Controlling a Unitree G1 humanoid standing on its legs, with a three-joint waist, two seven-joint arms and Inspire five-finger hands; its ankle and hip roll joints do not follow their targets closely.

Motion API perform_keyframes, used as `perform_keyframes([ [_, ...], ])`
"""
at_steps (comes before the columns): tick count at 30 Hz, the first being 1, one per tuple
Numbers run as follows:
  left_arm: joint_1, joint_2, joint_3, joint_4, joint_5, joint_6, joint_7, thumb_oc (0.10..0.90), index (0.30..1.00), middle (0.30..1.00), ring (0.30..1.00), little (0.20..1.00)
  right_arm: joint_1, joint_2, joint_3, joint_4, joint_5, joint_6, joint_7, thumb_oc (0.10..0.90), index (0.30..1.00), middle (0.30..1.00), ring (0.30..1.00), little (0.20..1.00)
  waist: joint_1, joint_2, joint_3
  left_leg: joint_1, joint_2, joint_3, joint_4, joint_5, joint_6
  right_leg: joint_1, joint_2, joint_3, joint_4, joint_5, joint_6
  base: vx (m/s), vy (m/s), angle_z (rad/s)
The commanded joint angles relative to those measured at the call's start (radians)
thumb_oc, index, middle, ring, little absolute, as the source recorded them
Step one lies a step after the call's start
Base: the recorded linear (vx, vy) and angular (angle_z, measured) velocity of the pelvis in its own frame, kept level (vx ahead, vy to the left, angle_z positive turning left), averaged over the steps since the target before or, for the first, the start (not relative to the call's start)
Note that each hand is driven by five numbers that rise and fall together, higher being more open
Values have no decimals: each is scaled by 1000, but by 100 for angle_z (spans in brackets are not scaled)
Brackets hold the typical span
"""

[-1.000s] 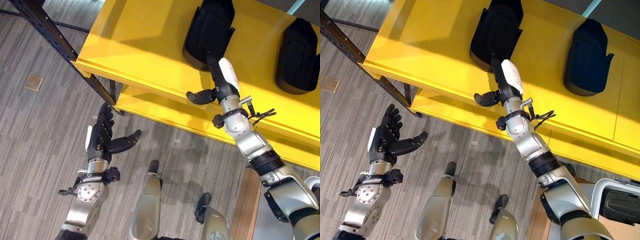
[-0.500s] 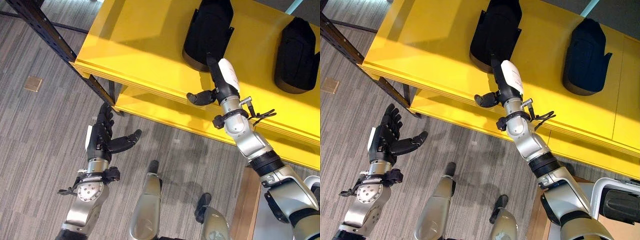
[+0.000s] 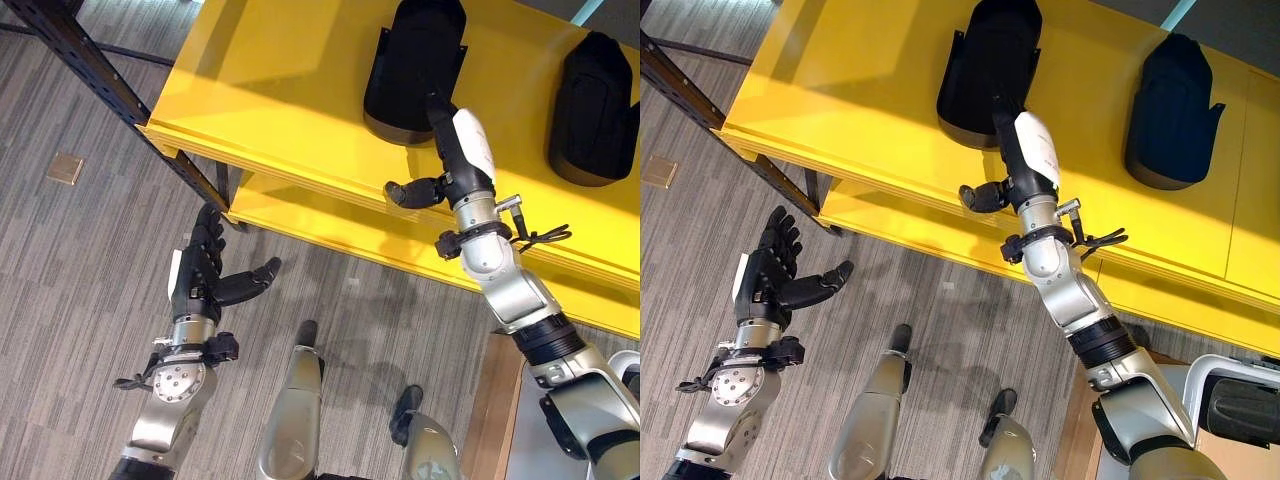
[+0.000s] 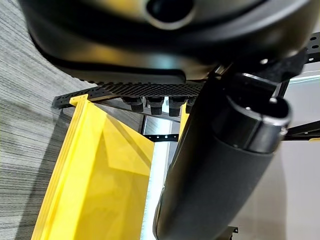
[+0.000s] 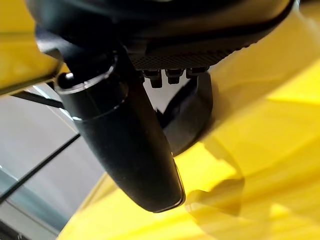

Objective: Move parts from the plastic box to the shelf.

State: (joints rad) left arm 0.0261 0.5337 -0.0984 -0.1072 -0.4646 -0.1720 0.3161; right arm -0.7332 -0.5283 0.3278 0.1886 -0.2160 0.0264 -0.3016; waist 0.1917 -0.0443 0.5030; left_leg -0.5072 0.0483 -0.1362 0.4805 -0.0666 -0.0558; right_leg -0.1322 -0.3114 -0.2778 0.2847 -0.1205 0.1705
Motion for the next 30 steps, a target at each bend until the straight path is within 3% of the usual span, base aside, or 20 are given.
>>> perform_keyframes([
  [1, 17, 10, 68, -128, 20, -78, 5, 900, 1000, 1000, 1000, 1000, -86, -70, -71, -135, -58, -85, -94, 900, 1000, 1000, 1000, 1000, -14, 6, -101, 39, 107, 33, -79, 16, -10, -18, 8, 63, 80, -18, -29, 0, 0, 0],
  [16, 16, 13, 56, -147, 25, -69, 9, 900, 1000, 1000, 1000, 1000, -87, -51, -133, -329, -73, -139, -145, 900, 1000, 1000, 1000, 1000, -27, 10, -113, 32, 105, 35, -74, 16, -9, -32, 8, 72, 94, -26, -32, -1, 0, 0],
  [26, 45, -10, 57, -135, 48, -46, -7, 900, 1000, 1000, 1000, 1000, 276, -20, -255, -518, 27, -229, -83, 900, 1000, 1000, 1000, 1000, -87, -1, -139, 99, 163, 65, -125, 47, -24, -37, 46, 110, 91, -38, -44, -12, -44, -7],
  [30, 63, -20, 55, -130, 59, -37, -38, 900, 1000, 1000, 1000, 1000, 466, -35, -323, -566, 95, -280, -27, 900, 1000, 1000, 1000, 1000, -139, -7, -156, 154, 213, 85, -173, 83, -40, -35, 81, 131, 115, -67, -58, -17, -90, -31],
])
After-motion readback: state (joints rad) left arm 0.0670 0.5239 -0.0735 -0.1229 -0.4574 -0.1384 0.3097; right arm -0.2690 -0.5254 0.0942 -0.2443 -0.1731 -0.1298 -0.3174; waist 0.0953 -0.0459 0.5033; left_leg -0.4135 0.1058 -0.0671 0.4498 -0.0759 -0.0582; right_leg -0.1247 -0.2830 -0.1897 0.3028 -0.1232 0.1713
